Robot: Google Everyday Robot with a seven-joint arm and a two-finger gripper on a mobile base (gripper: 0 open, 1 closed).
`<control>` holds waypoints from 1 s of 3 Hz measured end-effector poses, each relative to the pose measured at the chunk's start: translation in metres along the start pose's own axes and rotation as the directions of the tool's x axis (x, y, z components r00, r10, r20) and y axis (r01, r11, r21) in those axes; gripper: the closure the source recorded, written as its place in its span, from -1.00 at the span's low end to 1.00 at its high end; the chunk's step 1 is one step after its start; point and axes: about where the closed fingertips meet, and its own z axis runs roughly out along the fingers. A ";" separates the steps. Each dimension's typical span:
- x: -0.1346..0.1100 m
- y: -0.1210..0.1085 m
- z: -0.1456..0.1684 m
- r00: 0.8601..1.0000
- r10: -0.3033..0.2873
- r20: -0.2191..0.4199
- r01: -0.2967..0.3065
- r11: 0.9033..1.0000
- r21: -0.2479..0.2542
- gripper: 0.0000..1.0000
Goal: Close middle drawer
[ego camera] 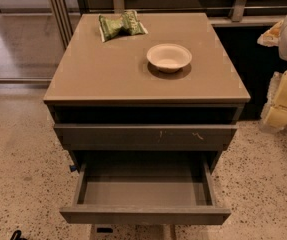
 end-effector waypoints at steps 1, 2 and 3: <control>0.000 0.000 0.000 1.000 0.000 0.000 0.000 1.000 0.000 -1.00; -0.003 0.020 0.000 0.999 0.023 0.029 -0.023 1.000 -0.002 -1.00; 0.006 0.059 0.015 0.980 0.159 0.121 -0.158 0.987 -0.022 -1.00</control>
Offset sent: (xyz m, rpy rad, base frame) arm -0.0553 0.0246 -0.0194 0.1063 0.0099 -0.0446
